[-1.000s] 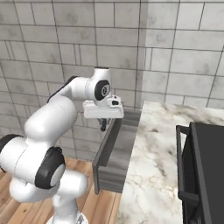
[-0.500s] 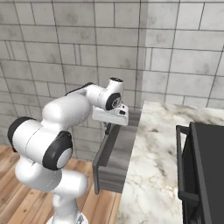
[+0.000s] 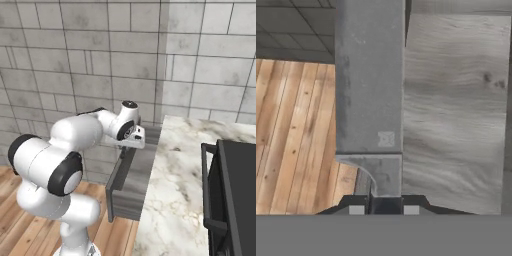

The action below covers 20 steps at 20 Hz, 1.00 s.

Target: Pick up the metallic utensils from the counter and place them in the open drawer. Make sure not to pick up any wooden utensils.

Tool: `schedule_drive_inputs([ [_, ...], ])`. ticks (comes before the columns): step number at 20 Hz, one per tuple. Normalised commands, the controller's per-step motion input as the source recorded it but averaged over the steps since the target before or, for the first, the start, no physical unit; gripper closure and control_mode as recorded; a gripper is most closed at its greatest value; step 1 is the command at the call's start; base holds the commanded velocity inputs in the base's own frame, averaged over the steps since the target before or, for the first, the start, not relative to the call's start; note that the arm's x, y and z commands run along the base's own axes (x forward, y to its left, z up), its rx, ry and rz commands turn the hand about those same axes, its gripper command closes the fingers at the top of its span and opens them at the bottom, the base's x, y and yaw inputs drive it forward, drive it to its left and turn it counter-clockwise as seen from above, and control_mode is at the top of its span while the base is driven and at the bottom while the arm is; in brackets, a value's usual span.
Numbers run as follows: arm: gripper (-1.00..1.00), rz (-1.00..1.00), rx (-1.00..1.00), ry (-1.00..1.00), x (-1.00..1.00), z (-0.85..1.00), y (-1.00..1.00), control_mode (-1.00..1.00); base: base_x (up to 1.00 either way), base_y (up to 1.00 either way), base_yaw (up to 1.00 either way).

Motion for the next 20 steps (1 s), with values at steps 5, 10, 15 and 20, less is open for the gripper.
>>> schedule_drive_inputs([
  [5,1.0,0.08,0.0,-0.01,0.1,-0.22,-0.02,-1.0,0.0,0.0,0.0],
  [10,1.0,0.07,0.0,0.0,0.13,-0.36,0.0,-1.0,0.0,0.0,0.0],
  [15,1.0,0.0,0.0,-0.03,0.14,-0.25,0.0,-1.0,0.0,0.0,0.0],
  [20,1.0,0.0,0.0,-0.06,0.17,-0.04,0.0,-1.0,0.0,0.0,0.0],
])
